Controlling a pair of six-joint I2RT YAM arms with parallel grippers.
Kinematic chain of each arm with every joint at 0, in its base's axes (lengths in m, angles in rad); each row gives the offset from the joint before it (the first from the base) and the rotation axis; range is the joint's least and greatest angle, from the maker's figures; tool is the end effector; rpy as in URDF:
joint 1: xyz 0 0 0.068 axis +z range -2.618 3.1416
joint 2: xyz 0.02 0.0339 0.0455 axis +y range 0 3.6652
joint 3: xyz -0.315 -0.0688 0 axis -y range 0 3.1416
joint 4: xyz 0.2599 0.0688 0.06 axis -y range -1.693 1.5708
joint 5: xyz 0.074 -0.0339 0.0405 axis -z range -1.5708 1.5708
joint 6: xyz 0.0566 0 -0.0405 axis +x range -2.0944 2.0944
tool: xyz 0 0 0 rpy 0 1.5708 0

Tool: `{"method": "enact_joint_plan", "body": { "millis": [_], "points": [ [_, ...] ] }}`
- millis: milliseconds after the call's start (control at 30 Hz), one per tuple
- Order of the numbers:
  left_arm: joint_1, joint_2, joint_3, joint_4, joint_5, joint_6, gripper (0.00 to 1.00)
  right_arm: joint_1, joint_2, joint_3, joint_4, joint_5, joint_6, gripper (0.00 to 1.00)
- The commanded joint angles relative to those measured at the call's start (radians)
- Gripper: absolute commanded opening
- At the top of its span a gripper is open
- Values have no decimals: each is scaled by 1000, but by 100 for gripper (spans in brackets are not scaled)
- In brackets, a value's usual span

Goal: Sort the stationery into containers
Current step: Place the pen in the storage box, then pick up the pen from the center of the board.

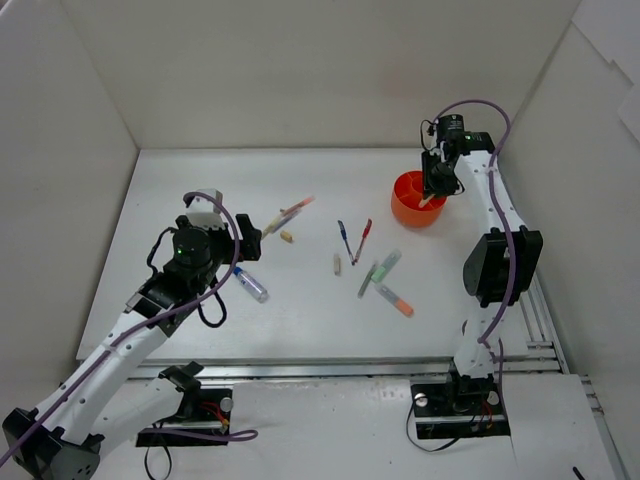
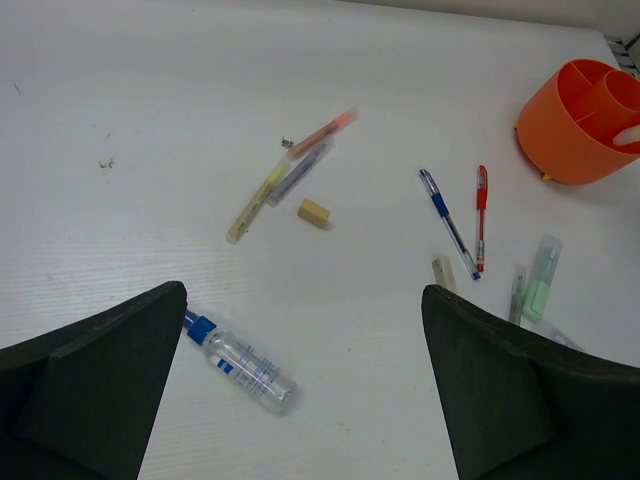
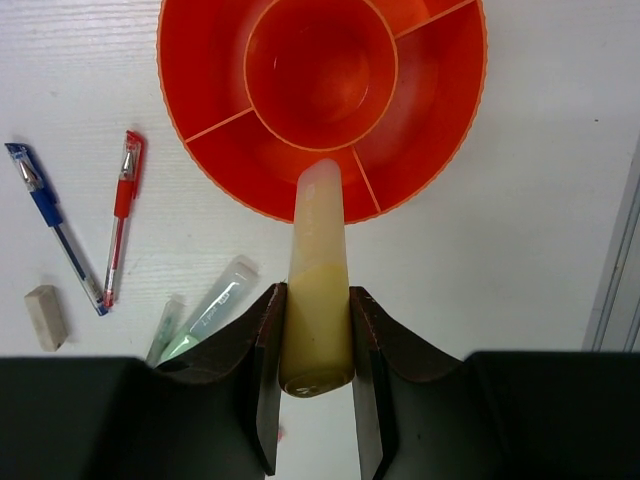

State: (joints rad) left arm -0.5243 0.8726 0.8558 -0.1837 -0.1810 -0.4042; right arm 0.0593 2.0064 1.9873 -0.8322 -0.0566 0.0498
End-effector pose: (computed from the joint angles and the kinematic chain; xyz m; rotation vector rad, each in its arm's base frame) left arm 0.1830 -0.0940 0.3846 -0.0251 1.7963 -0.5102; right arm 0.4989 0.0328 0.3559 -0.0373 2.4234 0.1182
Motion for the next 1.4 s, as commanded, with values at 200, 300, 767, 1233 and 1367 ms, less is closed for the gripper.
{"method": "enact_joint_plan", "body": {
  "millis": [200, 300, 767, 1233, 1367],
  "points": [
    [-3, -4, 15, 36, -6, 8, 99, 16, -73, -31, 24, 52, 15, 48],
    [-3, -11, 14, 32, -5, 7, 99, 33, -124, -59, 41, 89, 10, 55],
    [-3, -15, -6, 90, 41, 41, 99, 324, -756, -928, 186, 161, 283, 98],
    [6, -30, -32, 86, 58, 41, 99, 433, -562, -1151, 415, 20, 269, 98],
    [6, -27, -20, 72, 58, 42, 99, 430, -479, -1128, 436, 43, 265, 98]
  ]
}}
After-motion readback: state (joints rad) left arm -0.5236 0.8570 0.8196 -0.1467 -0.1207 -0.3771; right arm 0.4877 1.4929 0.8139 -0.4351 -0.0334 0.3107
